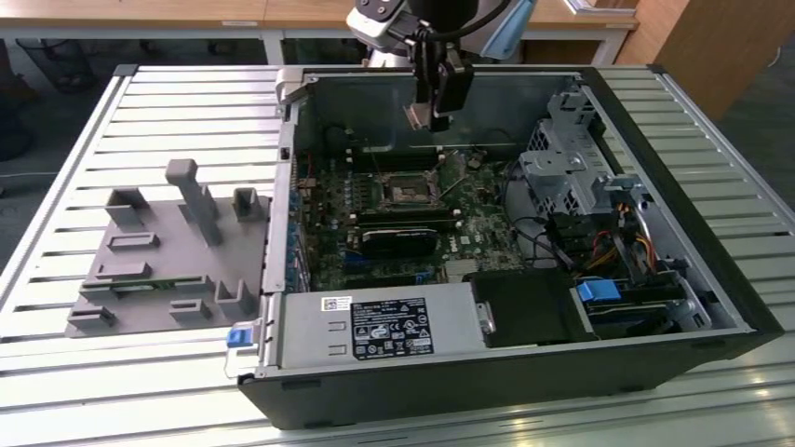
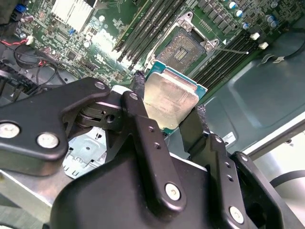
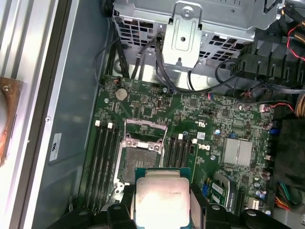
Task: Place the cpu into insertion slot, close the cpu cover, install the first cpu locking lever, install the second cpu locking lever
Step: 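Place the cpu into insertion slot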
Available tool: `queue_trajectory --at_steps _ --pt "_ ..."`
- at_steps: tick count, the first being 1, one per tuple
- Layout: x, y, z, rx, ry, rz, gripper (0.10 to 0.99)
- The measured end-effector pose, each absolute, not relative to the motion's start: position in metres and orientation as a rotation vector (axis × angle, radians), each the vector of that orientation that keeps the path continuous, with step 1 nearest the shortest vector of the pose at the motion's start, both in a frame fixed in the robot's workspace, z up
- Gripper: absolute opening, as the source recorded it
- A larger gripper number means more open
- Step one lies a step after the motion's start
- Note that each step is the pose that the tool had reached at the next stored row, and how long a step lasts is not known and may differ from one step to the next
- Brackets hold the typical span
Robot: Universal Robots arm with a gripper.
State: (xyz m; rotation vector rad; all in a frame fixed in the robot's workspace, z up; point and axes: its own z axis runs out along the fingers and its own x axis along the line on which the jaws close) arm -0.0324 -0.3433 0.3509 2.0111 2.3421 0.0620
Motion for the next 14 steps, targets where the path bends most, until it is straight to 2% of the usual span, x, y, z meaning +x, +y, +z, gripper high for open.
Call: queue_trajectory --at_steps 14 --pt "-0.0324 -0.3432 0.3492 2.024 2.331 0.062 0.541"
